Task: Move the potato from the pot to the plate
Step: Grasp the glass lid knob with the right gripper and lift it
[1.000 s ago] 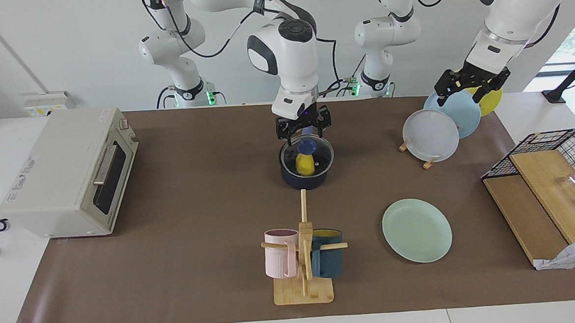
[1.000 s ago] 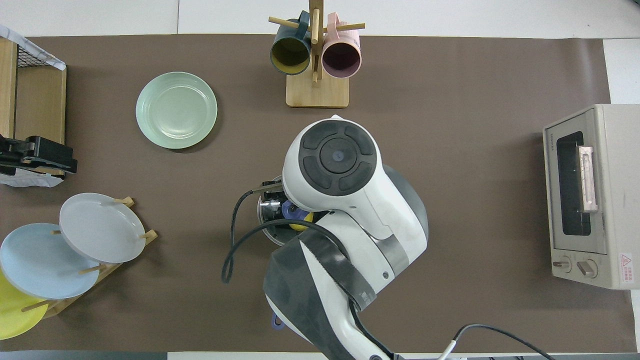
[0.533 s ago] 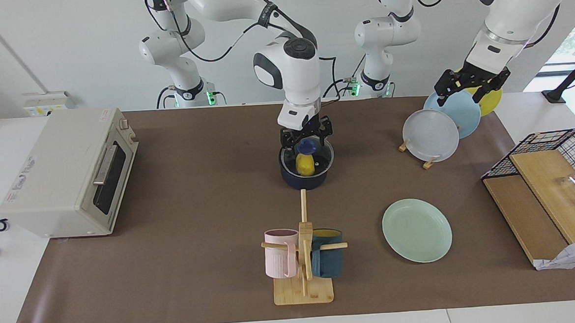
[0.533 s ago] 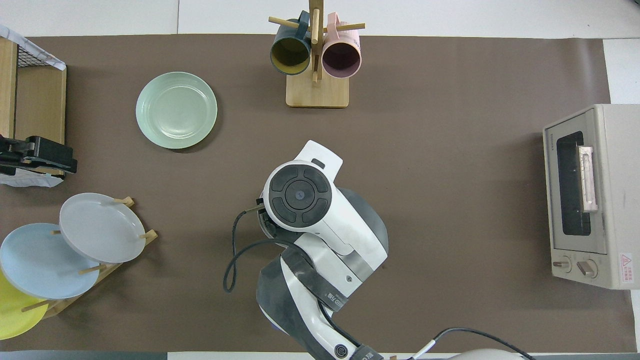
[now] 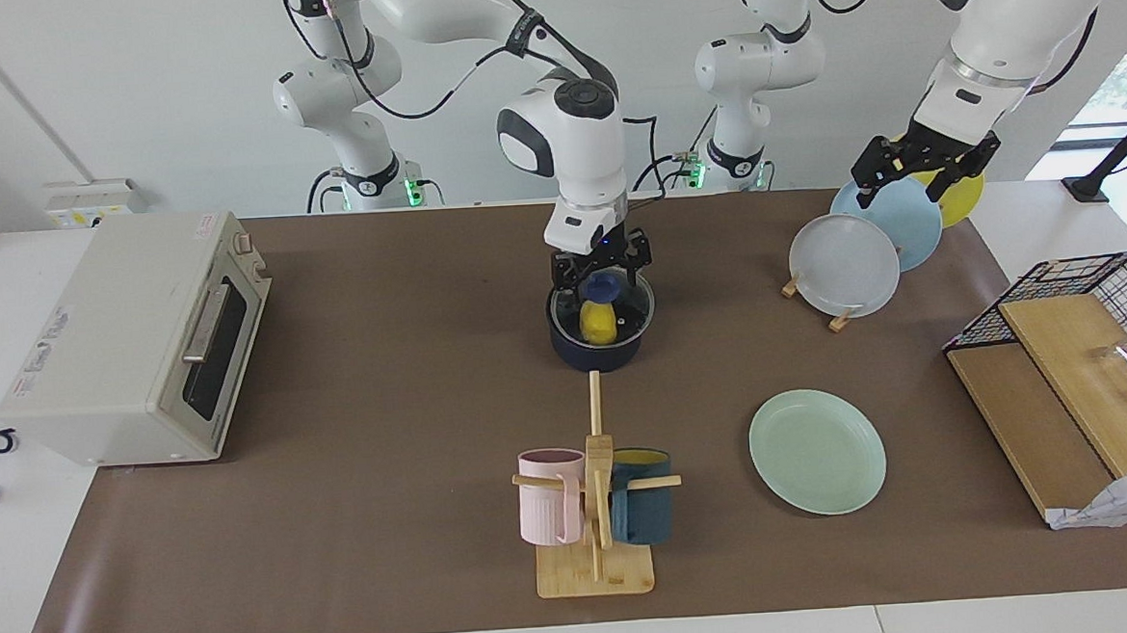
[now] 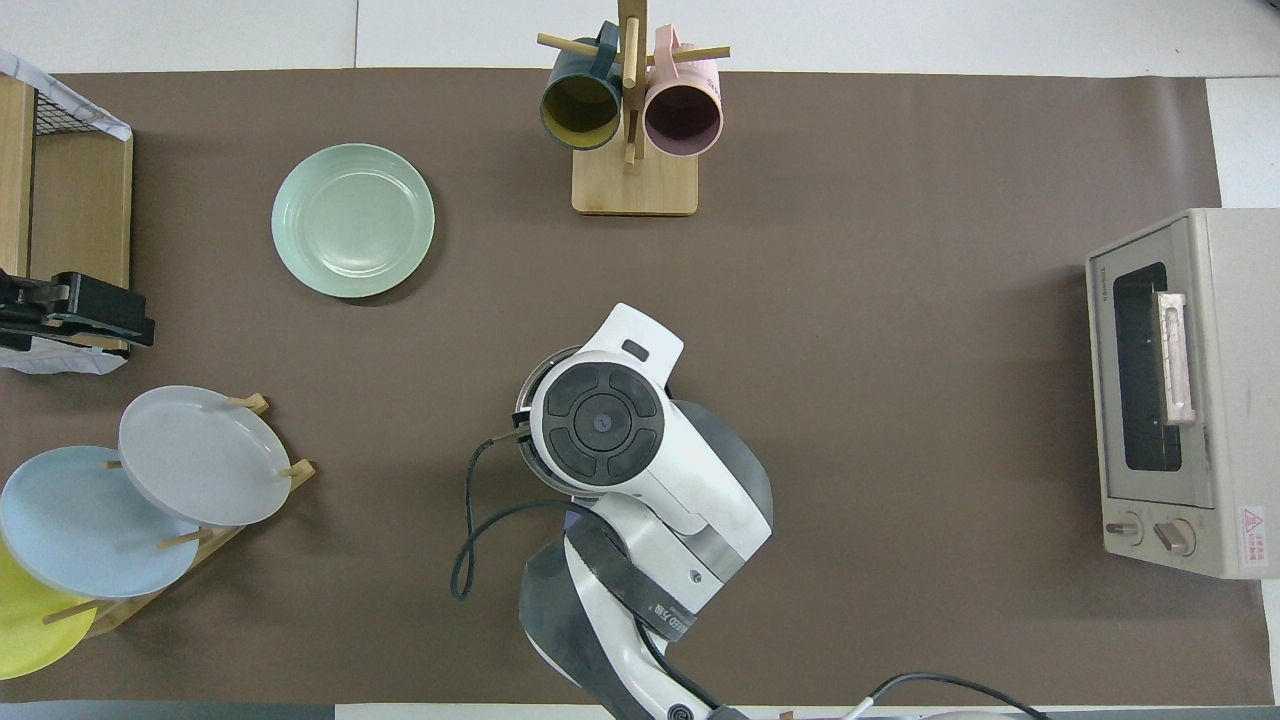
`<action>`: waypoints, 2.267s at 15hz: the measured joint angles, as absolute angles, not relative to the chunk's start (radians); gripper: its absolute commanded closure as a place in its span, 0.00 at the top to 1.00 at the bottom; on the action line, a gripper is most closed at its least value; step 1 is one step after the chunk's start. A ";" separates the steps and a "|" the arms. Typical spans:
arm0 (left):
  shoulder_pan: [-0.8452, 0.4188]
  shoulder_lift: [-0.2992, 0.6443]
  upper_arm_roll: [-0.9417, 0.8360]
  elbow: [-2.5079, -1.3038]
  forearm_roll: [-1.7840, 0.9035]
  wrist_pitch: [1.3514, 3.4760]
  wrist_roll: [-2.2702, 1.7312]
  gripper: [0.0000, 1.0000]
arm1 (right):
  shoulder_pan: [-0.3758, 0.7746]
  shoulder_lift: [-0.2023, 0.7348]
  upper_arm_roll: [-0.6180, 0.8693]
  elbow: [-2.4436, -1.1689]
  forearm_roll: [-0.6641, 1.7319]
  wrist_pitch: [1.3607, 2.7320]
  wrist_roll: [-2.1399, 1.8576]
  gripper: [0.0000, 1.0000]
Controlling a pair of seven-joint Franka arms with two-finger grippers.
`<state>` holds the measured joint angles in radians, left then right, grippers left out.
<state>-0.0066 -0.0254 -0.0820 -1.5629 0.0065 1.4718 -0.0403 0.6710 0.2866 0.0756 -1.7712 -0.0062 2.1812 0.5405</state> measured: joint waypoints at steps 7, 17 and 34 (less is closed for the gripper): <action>-0.007 -0.025 -0.082 -1.563 0.006 1.472 -0.040 1.00 | 0.678 0.277 0.075 -1.794 -0.006 2.182 0.541 0.89; -0.007 -0.025 -0.082 -1.563 0.006 1.472 -0.040 1.00 | 0.677 0.270 0.072 -1.804 -0.006 2.204 0.541 0.56; -0.007 -0.025 -0.082 -1.563 0.006 1.472 -0.040 1.00 | 0.538 0.268 0.059 -1.633 -0.026 1.967 0.327 0.23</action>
<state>-0.0066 -0.0255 -0.0821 -1.5629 0.0065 1.4719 -0.0404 0.5378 0.2684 0.0590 -1.6334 -0.0265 1.9674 0.3268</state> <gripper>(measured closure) 0.000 0.344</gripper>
